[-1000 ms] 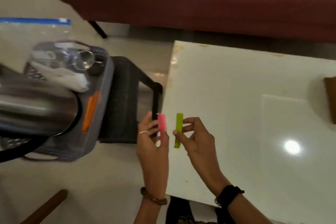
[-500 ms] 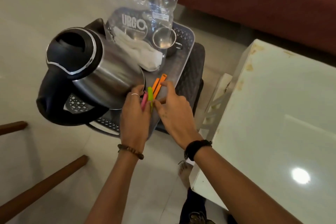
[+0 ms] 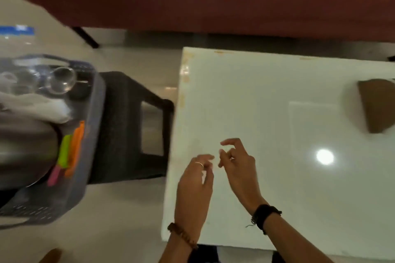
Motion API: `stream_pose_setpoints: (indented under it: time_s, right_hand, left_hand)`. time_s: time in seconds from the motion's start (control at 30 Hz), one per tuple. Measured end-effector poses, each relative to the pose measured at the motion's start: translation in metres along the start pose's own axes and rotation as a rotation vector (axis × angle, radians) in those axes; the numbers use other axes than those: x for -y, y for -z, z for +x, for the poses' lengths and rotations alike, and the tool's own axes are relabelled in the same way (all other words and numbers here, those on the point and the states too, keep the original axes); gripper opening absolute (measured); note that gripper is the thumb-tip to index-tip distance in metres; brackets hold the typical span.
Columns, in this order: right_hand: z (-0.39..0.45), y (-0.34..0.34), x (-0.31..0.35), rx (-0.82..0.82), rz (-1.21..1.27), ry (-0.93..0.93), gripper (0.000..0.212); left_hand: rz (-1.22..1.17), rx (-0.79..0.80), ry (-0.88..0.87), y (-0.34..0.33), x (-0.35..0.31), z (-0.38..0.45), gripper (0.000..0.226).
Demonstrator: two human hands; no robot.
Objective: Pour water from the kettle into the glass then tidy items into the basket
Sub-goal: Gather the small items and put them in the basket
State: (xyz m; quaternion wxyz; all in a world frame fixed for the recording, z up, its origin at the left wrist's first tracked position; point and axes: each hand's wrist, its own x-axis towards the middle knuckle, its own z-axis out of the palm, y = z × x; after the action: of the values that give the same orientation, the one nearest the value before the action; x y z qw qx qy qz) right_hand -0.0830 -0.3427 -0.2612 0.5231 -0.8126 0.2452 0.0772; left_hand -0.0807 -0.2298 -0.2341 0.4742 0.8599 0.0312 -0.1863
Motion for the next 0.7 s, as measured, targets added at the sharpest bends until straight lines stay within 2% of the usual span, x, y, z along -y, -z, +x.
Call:
stream_pose_setpoints:
  time_s: [0.2,0.37,0.47,0.6,0.7]
  right_hand:
    - [-0.023,0.179,-0.117,-0.215,0.026,-0.203,0.01]
    - [-0.057,0.315,-0.199,-0.389,0.021,-0.32,0.011]
    - [-0.071,0.375,-0.235,-0.461,-0.002,-0.384,0.011]
    - [-0.084,0.426,-0.267,-0.519,-0.089,-0.42,0.007]
    - [-0.095,0.449,-0.282,-0.646,-0.125,-0.444,0.01]
  left_hand:
    - [0.185,0.374,-0.094,-0.177,-0.066,-0.028,0.019]
    - [0.287,0.56,-0.241,-0.322,-0.129,-0.063,0.02]
    - [0.392,0.6,-0.367,-0.392,-0.161,-0.072,0.031]
    - [0.648,0.652,-0.66,-0.459,-0.185,-0.062,0.05]
    - [0.783,0.751,-0.758,-0.488,-0.186,-0.049,0.046]
